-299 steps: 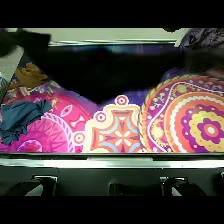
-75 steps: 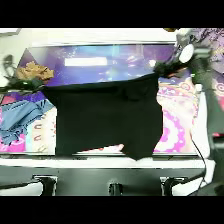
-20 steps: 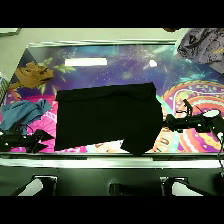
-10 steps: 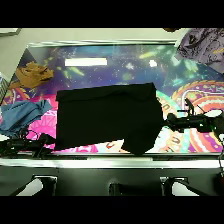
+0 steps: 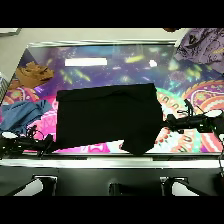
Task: Fold the clothes and pants, and hang the long-sleeved shirts on hangers.
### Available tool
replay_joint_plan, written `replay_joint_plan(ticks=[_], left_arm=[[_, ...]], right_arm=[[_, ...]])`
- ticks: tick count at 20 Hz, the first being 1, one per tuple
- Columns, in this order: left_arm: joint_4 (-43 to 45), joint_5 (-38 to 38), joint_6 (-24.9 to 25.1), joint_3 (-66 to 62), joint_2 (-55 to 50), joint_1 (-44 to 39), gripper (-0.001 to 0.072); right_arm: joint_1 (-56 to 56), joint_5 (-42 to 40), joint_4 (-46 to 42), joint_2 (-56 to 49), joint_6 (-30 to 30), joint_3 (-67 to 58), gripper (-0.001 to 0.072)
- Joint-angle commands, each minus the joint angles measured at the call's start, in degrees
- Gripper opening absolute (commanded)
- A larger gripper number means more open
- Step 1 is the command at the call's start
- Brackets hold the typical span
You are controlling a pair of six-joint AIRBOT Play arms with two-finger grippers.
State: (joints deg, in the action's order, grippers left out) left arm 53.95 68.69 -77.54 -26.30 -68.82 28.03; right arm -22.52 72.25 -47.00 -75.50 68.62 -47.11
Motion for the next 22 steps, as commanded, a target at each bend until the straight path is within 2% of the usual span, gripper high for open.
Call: replay_joint_plan(ticks=[1, 4, 7, 10, 13, 15, 17, 20, 22], left_arm=[[-1.99, -0.66, -0.66, -3.1, -0.13, -1.36, 0.0013], [-1.95, -0.66, -4.61, -13.62, 0.39, -4.68, 0.0012], [-1.2, -0.76, -8.48, -32.59, 0.46, -7.96, 0.0012], [7.08, 0.04, -14.05, -55.78, 0.48, -10.12, 0.0012], [16.52, 2.43, -19.1, -77.96, 1.29, -11.58, 0.0012], [21.18, 4.11, -20.52, -88.19, 3.54, -11.74, 0.0012], [25.11, 4.83, -21.77, -92.67, 8.0, -11.69, 0.0012], [28.06, 6.8, -22.08, -91.06, 17.07, -11.69, 0.0012], [30.18, 9.79, -24.02, -89.31, 22.12, -11.69, 0.0012]], right_arm=[[1.03, 1.03, 1.62, 1.22, -0.24, -0.22, 0.0025], [8.17, -2.75, -0.98, 3.65, 1.81, -5.64, 0.0025], [15.72, -4.83, -12.2, 3.78, 8.09, -20.96, 0.0025], [19.37, -3.82, -22.05, 3.96, 13.0, -40.92, 0.0025], [19.56, -1.01, -25.99, 6.45, 15.47, -59.12, 0.0026], [19.56, 1.22, -28.61, 10.25, 16.41, -67.8, 0.0026], [19.56, 1.95, -30.29, 16.41, 17.05, -71.49, 0.0026], [19.56, 3.98, -31.61, 26.64, 20.06, -71.43, 0.0026], [19.56, 5.73, -31.76, 30.91, 21.97, -71.43, 0.0026]])
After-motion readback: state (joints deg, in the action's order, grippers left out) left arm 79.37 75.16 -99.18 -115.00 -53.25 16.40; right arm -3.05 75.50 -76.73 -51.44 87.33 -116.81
